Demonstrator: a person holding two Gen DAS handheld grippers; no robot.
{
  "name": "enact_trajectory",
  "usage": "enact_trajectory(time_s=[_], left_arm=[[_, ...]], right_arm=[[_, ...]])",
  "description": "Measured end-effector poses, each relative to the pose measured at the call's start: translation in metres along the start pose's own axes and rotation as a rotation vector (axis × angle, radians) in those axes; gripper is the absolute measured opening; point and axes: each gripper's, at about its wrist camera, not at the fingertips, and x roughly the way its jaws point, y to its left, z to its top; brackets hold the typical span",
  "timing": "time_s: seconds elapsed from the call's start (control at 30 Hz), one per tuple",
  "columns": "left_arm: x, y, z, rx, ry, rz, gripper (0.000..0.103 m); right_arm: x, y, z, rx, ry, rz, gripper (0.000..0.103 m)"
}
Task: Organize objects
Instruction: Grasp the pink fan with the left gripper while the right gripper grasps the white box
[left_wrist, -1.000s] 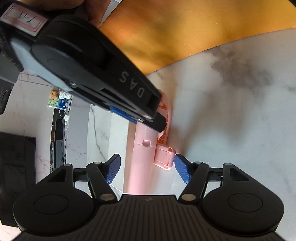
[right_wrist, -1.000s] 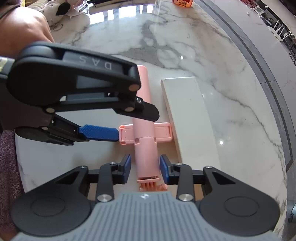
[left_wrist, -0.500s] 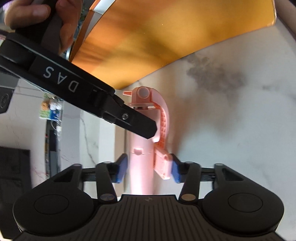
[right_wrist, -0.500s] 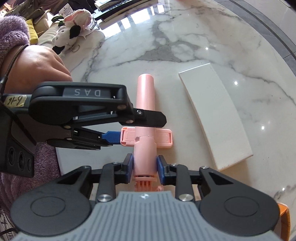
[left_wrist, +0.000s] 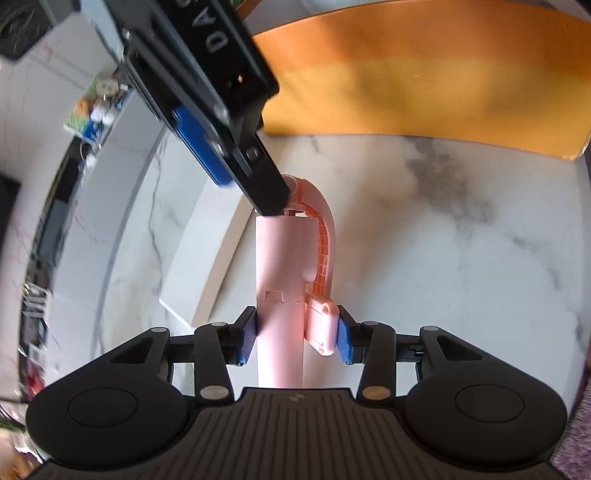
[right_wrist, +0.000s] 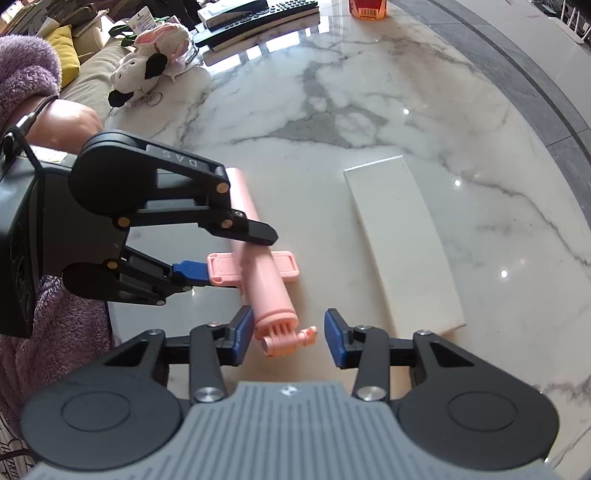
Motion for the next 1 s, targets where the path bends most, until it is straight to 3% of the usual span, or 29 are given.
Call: enact_trajectory(time_s=[0.03,0.17,0.33,0.43,0.8,1.0], left_arm=[[-0.001,0.004,-0.002,-0.016,0.012,-0.015,0.05],[-0.006,0.035,-0.018,-0.088,0.059,-0.063,0.05],[-0.014,0.048,-0.028,-0.144,0.071,-0.106,0.05],[-0.014,0.053,-0.031,-0.157,0.073,-0.112,0.05],[-0.003,0.073,-0.03,-0.191,0.057,-0.123,0.05],[-0.002,0.072,-0.032,-0.211,0.081,-0.09,0.05]], right_arm=[[-0.002,-0.002,0.003,-0.013,-0.011,-0.027,0.057],[0.006,-0.011,0.016,-0.068,-0.002,-0.171,0.057],[0.04,-0.011,0.028,-0.242,0.067,-0.305,0.059],[0.057,-0.021,0.036,-0.243,0.104,-0.296,0.068],[0.085,-0.043,0.053,-0.147,0.149,-0.234,0.066],[0.082,-0.023,0.041,-0.215,0.155,-0.229,0.063]])
